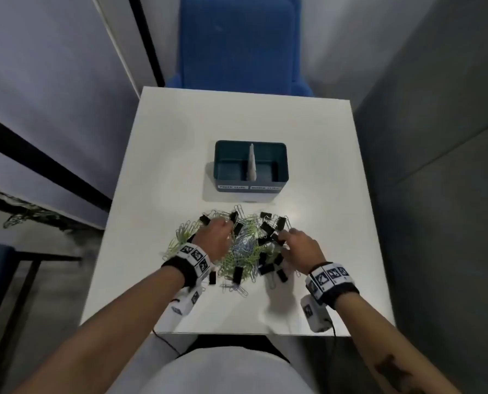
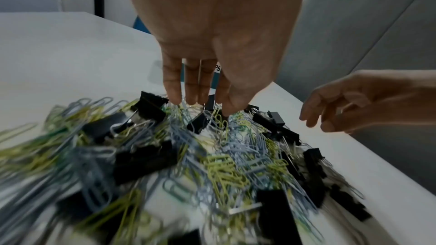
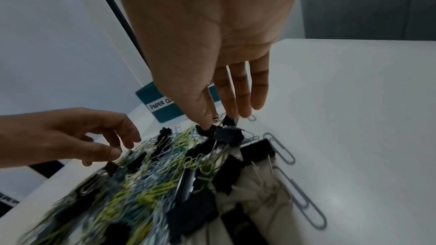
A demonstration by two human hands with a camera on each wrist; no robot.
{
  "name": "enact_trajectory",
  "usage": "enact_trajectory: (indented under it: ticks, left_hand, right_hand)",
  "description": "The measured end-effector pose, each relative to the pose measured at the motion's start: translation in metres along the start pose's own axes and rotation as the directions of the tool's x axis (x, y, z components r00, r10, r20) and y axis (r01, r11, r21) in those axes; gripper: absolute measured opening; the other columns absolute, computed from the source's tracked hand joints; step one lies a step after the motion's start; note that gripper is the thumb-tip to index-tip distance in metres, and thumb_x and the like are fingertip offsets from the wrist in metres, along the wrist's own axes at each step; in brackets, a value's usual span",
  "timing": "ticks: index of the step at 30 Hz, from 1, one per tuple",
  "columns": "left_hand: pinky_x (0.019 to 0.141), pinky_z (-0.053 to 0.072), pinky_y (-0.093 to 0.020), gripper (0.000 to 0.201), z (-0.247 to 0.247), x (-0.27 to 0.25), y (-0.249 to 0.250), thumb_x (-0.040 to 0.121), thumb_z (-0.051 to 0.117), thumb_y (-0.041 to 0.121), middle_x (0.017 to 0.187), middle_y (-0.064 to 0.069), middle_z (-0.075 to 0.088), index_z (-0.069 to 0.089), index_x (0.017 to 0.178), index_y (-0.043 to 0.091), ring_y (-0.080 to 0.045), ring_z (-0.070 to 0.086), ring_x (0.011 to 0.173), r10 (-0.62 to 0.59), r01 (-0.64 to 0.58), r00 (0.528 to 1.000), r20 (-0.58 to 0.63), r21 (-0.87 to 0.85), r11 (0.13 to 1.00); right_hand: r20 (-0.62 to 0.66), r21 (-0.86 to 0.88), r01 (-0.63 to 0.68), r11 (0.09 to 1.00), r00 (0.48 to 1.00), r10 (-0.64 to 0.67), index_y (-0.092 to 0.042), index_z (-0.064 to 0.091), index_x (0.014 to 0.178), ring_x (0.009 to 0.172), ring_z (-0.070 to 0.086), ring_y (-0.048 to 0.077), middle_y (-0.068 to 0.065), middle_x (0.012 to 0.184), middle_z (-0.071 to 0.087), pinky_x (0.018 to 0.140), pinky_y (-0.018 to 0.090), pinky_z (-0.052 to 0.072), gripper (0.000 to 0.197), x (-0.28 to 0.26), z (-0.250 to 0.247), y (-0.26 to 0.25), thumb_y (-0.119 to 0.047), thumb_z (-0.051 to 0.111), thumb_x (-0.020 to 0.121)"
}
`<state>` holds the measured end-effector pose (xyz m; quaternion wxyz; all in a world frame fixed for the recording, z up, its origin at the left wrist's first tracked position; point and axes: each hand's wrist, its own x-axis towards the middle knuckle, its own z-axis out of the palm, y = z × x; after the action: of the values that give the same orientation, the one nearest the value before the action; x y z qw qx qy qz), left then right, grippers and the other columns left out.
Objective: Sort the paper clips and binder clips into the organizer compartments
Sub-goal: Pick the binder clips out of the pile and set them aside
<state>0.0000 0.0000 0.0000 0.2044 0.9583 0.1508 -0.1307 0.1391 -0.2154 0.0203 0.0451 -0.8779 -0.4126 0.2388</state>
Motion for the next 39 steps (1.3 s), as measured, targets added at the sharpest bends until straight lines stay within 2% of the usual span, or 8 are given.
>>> enact_trajectory:
  ticks: [8,13,17,20,26,30,34,39]
  left_hand:
    - [0.086,0.049,-0.043,0.061,-0.008,0.044,0.009,0.088,0.054,0.012,0.138,-0.018,0.038,0.027,0.144,0.012,-0.034,0.044,0.119,-0.037,0.017,0.996,0.085,0.215,0.976]
    - [0.076,0.055,-0.039,0.055,0.008,0.045,0.014,0.079,0.069,0.005,0.126,-0.013,0.043,0.047,0.128,0.012,-0.028,0.051,0.103,-0.023,0.004,0.994,0.103,0.179,0.984]
    - [0.058,0.051,-0.034,0.043,0.016,0.040,0.011,0.074,0.065,-0.008,0.116,-0.015,0.048,0.053,0.112,0.008,-0.026,0.055,0.080,0.019,-0.022,0.999,0.030,0.105,0.994]
    - [0.059,0.053,-0.035,0.034,0.016,0.037,0.010,0.075,0.062,-0.011,0.107,-0.011,0.053,0.055,0.103,0.007,-0.025,0.057,0.073,0.013,-0.014,0.998,-0.064,-0.019,1.000]
    - [0.074,0.052,-0.027,0.015,-0.004,0.030,-0.016,0.088,0.066,0.020,0.099,0.003,0.061,0.064,0.102,0.017,-0.012,0.059,0.079,-0.202,0.103,0.957,-0.209,-0.405,0.908]
    - [0.073,0.055,-0.033,0.008,-0.026,0.018,-0.070,0.086,0.068,0.018,0.091,0.000,0.067,0.068,0.093,0.015,-0.016,0.062,0.078,-0.396,0.223,0.882,-0.255,-0.515,0.828]
    - [0.071,0.052,-0.031,0.003,-0.033,0.001,-0.128,0.087,0.067,0.014,0.090,-0.006,0.071,0.069,0.089,0.016,-0.021,0.063,0.076,-0.595,0.473,0.795,-0.123,-0.488,0.733]
    - [0.074,0.056,-0.037,0.012,-0.026,-0.011,-0.162,0.086,0.066,0.013,0.088,-0.012,0.071,0.066,0.077,0.021,-0.029,0.065,0.078,-0.661,0.593,0.749,0.045,-0.492,0.638]
  right_hand:
    - [-0.021,0.015,-0.129,0.992,0.991,0.129,-0.016,0.053,0.123,0.105,0.054,0.033,0.011,0.117,0.051,0.070,0.039,0.049,0.036,0.048,0.003,0.016,-0.017,0.058,0.088]
    - [-0.027,0.022,-0.083,0.996,0.996,0.084,-0.014,0.052,0.129,0.111,0.048,0.031,0.011,0.126,0.050,0.073,0.040,0.051,0.043,0.057,0.018,0.007,-0.007,0.057,0.087]
    - [-0.081,0.109,-0.106,0.988,0.990,0.115,-0.009,0.056,0.124,0.107,0.052,0.033,0.014,0.119,0.052,0.072,0.040,0.050,0.038,0.057,0.024,-0.004,-0.005,0.057,0.086]
    - [-0.114,0.177,-0.139,0.974,0.981,0.160,-0.010,0.057,0.121,0.102,0.053,0.032,0.013,0.115,0.051,0.070,0.038,0.049,0.038,0.058,0.027,-0.006,-0.006,0.061,0.083]
    - [-0.135,0.316,-0.120,0.941,0.976,0.170,-0.013,0.071,0.094,0.084,0.059,0.027,0.008,0.095,0.060,0.067,0.025,0.036,0.014,0.065,0.024,-0.001,-0.007,0.069,0.082]
    - [-0.213,0.445,-0.086,0.891,0.957,0.198,-0.016,0.073,0.086,0.074,0.057,0.019,0.001,0.081,0.059,0.067,0.027,0.042,0.016,0.058,0.012,0.017,-0.007,0.077,0.074]
    - [-0.230,0.476,-0.186,0.860,0.917,0.326,-0.015,0.072,0.083,0.070,0.057,0.016,0.000,0.074,0.061,0.070,0.027,0.043,0.012,0.049,-0.003,0.051,-0.009,0.079,0.074]
    - [0.034,0.522,-0.441,0.730,0.866,0.499,-0.015,0.070,0.071,0.080,0.068,0.022,-0.001,0.072,0.071,0.079,0.038,0.056,0.012,0.042,0.001,0.098,-0.014,0.083,0.072]
